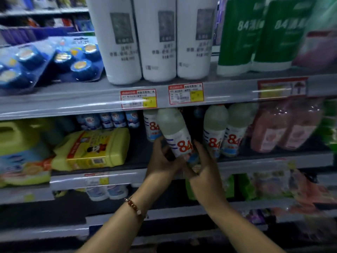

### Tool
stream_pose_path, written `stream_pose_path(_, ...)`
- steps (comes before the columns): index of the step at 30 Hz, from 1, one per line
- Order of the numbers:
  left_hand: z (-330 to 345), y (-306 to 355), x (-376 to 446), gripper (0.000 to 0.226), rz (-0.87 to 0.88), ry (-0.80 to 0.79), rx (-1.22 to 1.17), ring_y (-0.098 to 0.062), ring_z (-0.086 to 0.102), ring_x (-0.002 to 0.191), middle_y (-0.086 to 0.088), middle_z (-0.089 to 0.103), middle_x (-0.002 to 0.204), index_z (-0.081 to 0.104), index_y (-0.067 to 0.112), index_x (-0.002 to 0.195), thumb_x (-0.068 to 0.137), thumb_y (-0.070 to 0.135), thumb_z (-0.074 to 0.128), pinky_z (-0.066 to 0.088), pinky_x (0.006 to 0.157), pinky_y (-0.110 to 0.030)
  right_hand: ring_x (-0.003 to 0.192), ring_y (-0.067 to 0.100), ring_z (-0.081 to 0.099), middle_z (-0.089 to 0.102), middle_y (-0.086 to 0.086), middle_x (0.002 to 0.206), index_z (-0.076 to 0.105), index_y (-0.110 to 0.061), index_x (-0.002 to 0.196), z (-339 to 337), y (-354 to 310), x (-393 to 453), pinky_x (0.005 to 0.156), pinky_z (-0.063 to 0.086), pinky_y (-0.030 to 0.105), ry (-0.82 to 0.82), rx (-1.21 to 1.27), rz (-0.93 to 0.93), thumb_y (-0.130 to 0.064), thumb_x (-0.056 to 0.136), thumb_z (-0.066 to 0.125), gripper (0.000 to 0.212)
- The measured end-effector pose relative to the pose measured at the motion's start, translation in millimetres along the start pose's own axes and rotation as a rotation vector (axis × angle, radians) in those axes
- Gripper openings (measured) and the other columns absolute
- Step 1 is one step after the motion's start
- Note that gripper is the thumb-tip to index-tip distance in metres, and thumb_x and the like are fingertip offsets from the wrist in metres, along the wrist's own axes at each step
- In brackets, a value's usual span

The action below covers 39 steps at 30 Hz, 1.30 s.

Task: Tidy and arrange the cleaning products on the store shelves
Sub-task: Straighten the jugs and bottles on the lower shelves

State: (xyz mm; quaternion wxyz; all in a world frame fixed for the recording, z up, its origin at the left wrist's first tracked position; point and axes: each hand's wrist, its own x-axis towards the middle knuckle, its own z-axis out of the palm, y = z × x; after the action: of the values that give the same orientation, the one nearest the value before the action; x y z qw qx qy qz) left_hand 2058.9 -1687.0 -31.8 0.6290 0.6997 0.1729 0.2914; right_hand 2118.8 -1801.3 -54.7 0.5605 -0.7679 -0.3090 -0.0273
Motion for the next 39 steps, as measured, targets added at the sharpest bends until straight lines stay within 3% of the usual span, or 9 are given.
stream_pose_path(6,7,-4,19,0.060,0.086,-0.064,0.202,-0.010,0.058,0.130,0.005,0.062,0.139,0.047,0.020,0.142,0.091,0.004,0.073,0.050,0.109,-0.045,0.153,0.016,0.017,0.014,-0.002,0.167,0.014,-0.023,0.161,10,12,3,0.123,0.027,0.042,-0.077,-0.013,0.067,-0.025,0.091,0.068,0.089)
stream_pose_path(11,14,-9,26,0.064,0.163,-0.149,0.251,-0.017,0.050,0.140,-0.002,0.052,0.151,0.037,0.013,0.153,0.096,0.000,0.064,0.043,0.115,-0.050,0.150,0.004,0.018,0.010,-0.011,0.166,0.012,-0.027,0.161,10,7,7,0.122,0.029,0.031,-0.047,0.073,0.111,-0.016,0.093,0.065,0.087)
stream_pose_path(15,14,-20,26,0.063,0.120,-0.142,0.273,-0.010,0.052,0.137,0.007,0.056,0.149,0.038,0.021,0.154,0.098,0.005,0.063,0.044,0.114,-0.045,0.150,0.008,0.023,0.011,-0.012,0.166,0.010,-0.032,0.161,7,9,8,0.118,0.037,0.036,-0.078,0.050,0.130,-0.020,0.093,0.064,0.088)
stream_pose_path(19,13,-14,16,0.063,0.039,-0.117,0.400,-0.004,0.057,0.130,0.013,0.060,0.143,0.038,0.034,0.155,0.099,0.027,0.065,0.049,0.110,-0.039,0.125,-0.027,0.034,0.032,-0.035,0.144,0.020,-0.042,0.151,-2,9,-1,0.104,0.037,0.005,-0.109,0.127,0.158,-0.017,0.092,0.070,0.081)
stream_pose_path(22,2,-1,-2,0.068,-0.056,-0.163,0.653,-0.012,0.059,0.127,0.009,0.057,0.147,0.024,0.045,0.158,0.099,0.044,0.059,0.050,0.105,-0.032,0.116,-0.025,0.030,0.032,-0.033,0.137,0.024,-0.035,0.154,-12,2,-13,0.091,0.026,-0.009,-0.126,0.024,0.173,-0.017,0.092,0.071,0.079)
stream_pose_path(26,-45,19,-57,0.072,0.129,-0.177,0.896,-0.015,0.053,0.133,0.002,0.054,0.150,0.024,0.032,0.160,0.099,0.041,0.061,0.043,0.099,-0.023,0.151,0.010,0.019,0.025,-0.006,0.165,0.026,-0.027,0.159,-20,-30,-32,0.121,0.023,0.026,-0.330,-0.360,0.110,-0.032,0.097,0.061,0.071)
stream_pose_path(30,-120,21,-118,0.071,0.048,-0.202,0.957,-0.004,0.034,0.145,0.014,0.036,0.160,0.019,0.041,0.159,0.099,0.053,0.054,0.030,0.110,-0.016,0.154,0.022,0.010,0.016,-0.001,0.167,0.014,-0.028,0.160,-2,-77,-65,0.124,0.012,0.036,-0.647,-0.800,-0.002,-0.050,0.101,0.047,0.072)
stream_pose_path(33,-195,19,-163,0.072,-0.023,-0.209,1.163,-0.007,0.015,0.153,0.014,0.011,0.168,0.009,0.042,0.160,0.100,0.059,0.046,0.012,0.113,-0.016,0.156,0.022,-0.002,0.004,-0.003,0.170,0.003,-0.030,0.162,37,-116,-101,0.126,-0.002,0.037,-0.676,-0.811,-0.083,-0.050,0.101,0.046,0.077)
stream_pose_path(39,-347,21,-244,0.078,-0.283,-0.074,1.363,-0.025,0.001,0.157,-0.003,-0.006,0.171,-0.001,0.040,0.161,0.099,0.065,0.039,0.008,0.127,-0.042,0.154,0.008,-0.008,0.002,-0.017,0.167,0.006,-0.043,0.159,142,-190,-187,0.126,-0.004,0.033,-0.734,-0.542,-0.085,-0.052,0.099,0.051,0.075)
